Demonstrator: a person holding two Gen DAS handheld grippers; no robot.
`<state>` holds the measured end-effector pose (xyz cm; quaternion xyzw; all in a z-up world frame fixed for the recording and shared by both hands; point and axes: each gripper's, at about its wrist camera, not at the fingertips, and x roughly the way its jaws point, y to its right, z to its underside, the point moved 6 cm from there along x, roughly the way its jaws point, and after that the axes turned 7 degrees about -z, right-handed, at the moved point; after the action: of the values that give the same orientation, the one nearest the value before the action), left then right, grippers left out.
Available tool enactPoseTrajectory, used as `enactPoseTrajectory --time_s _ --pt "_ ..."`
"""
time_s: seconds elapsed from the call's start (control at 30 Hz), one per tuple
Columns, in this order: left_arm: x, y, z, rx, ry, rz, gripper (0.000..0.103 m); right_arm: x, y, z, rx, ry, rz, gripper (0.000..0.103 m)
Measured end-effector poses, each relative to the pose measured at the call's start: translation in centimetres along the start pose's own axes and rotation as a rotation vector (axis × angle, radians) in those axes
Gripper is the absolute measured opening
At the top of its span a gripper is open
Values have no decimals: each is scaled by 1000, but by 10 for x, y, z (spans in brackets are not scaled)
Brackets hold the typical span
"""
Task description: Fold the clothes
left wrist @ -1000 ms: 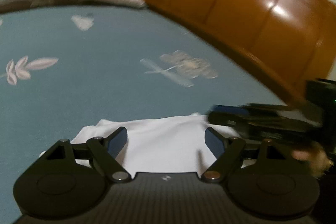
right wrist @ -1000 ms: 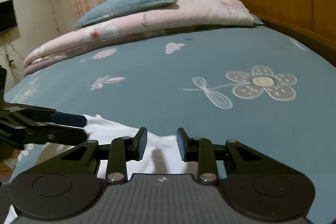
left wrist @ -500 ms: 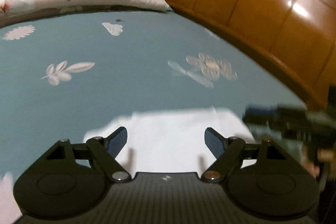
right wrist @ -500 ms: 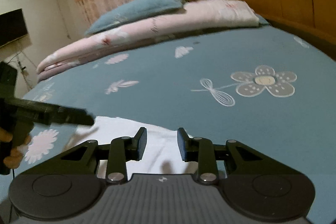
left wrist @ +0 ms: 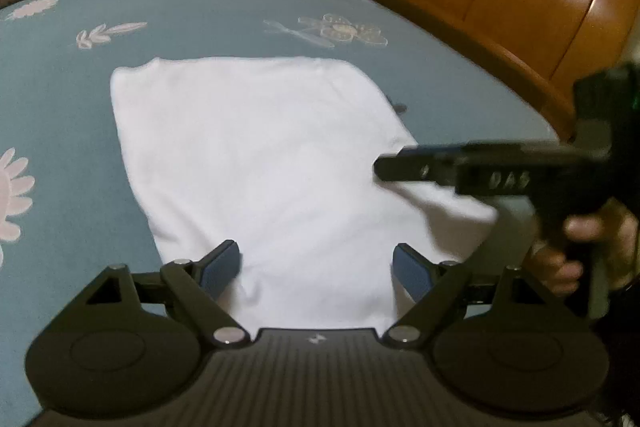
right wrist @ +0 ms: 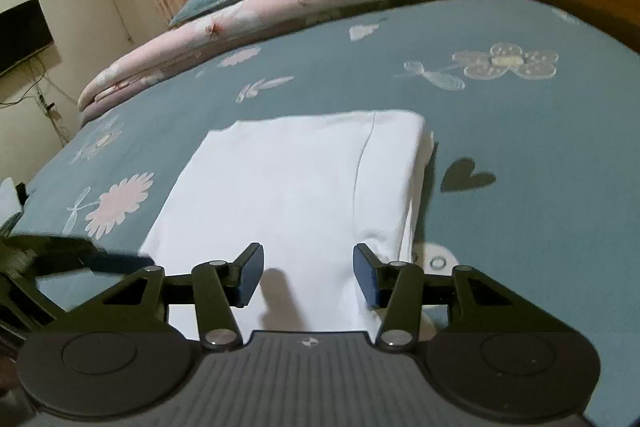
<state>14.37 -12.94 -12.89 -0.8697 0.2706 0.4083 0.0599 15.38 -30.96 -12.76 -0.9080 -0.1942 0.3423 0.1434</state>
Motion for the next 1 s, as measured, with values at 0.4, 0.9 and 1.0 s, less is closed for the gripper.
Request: enactPoseTrajectory --time_s 0.4,0.9,1.0 --pt "-56 25 9 72 44 -28 84 -52 -36 0 -40 34 34 63" --pt "-46 18 46 5 -23 -23 84 -42 -31 52 52 -97 58 64" --pt "-59 23 39 34 28 -18 84 -54 -37 47 55 -55 33 66"
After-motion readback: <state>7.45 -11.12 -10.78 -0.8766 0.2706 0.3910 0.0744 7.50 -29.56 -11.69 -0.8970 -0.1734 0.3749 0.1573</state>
